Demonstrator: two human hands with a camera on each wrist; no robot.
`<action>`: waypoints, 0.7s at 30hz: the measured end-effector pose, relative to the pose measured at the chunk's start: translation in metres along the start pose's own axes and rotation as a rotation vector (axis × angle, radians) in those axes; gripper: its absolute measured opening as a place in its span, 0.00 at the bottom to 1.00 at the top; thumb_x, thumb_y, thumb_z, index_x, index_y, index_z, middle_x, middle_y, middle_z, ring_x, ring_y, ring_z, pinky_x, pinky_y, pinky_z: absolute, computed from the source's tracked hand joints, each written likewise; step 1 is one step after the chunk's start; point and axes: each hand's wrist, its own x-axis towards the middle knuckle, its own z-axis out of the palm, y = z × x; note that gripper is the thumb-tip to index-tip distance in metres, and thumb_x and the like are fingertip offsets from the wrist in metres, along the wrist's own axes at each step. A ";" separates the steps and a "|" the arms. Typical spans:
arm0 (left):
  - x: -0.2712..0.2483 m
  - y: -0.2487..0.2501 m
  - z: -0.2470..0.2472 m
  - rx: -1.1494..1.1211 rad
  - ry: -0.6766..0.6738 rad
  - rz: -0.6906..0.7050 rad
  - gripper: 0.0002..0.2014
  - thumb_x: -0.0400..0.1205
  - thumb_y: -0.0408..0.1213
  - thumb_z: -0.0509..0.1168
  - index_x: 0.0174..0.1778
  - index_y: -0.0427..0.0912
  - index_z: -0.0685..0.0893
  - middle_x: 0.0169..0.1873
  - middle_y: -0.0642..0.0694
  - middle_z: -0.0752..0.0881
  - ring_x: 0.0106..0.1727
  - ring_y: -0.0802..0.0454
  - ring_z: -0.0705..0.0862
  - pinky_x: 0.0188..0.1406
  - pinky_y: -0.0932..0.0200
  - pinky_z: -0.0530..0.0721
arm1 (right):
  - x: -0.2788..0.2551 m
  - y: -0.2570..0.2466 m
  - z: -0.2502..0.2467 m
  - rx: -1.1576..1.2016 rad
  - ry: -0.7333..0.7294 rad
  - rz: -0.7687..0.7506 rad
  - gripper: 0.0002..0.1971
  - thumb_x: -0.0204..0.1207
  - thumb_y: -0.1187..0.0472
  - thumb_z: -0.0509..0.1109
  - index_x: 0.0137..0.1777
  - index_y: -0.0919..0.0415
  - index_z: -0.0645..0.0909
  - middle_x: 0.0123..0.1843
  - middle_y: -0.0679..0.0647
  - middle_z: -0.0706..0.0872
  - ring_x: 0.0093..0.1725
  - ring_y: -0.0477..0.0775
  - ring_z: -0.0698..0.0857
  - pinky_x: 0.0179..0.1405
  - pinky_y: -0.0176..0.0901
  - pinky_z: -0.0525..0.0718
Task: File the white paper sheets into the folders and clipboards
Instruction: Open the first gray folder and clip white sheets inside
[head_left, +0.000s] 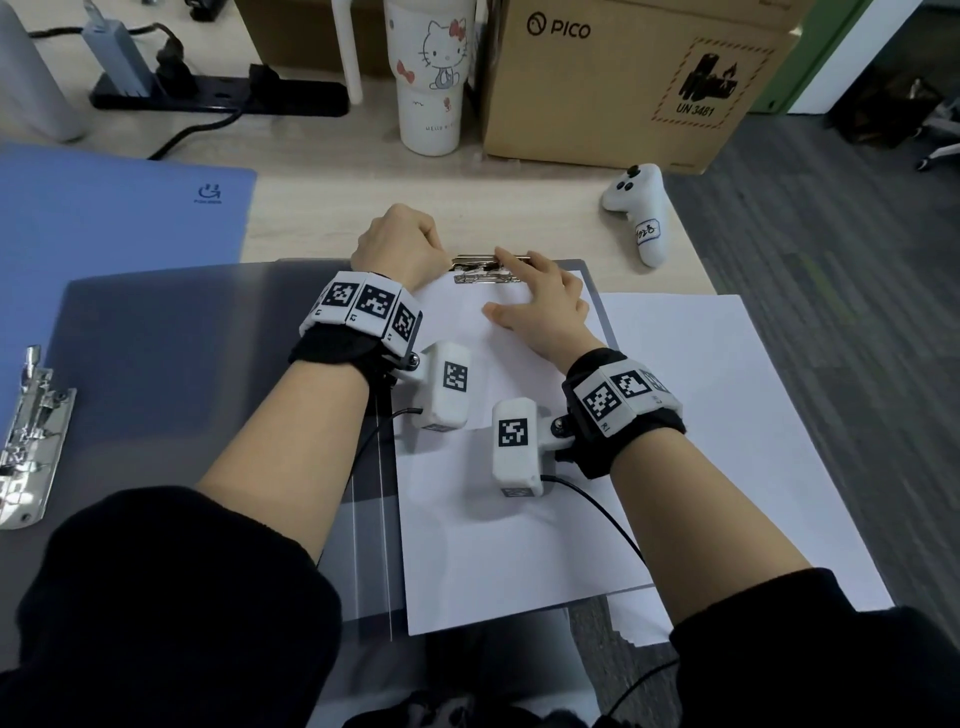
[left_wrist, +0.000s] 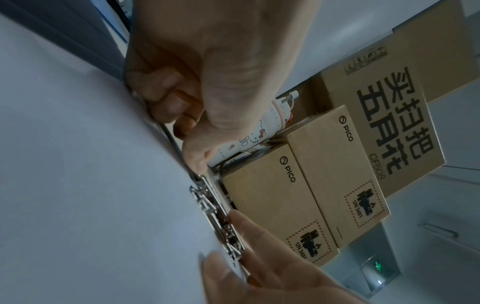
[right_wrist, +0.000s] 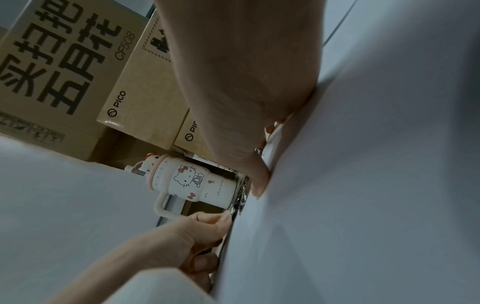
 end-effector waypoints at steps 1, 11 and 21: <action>0.000 0.000 0.000 0.012 0.002 0.003 0.15 0.75 0.31 0.67 0.23 0.47 0.77 0.50 0.44 0.87 0.58 0.38 0.82 0.53 0.54 0.78 | 0.000 0.000 0.000 -0.005 -0.001 0.000 0.32 0.75 0.52 0.70 0.78 0.36 0.64 0.84 0.46 0.58 0.82 0.54 0.50 0.78 0.51 0.50; -0.008 -0.003 -0.002 -0.075 -0.041 0.028 0.11 0.77 0.38 0.69 0.30 0.50 0.78 0.43 0.48 0.84 0.55 0.45 0.84 0.50 0.58 0.76 | -0.005 -0.003 -0.005 0.013 -0.022 -0.005 0.32 0.76 0.52 0.69 0.79 0.39 0.64 0.84 0.48 0.57 0.83 0.55 0.50 0.79 0.52 0.50; -0.045 0.004 -0.013 -0.140 -0.294 0.005 0.25 0.83 0.42 0.62 0.74 0.41 0.66 0.69 0.38 0.77 0.70 0.37 0.77 0.68 0.49 0.76 | -0.048 -0.005 -0.034 0.495 -0.104 0.050 0.26 0.79 0.68 0.67 0.77 0.61 0.69 0.67 0.49 0.75 0.57 0.49 0.75 0.53 0.37 0.79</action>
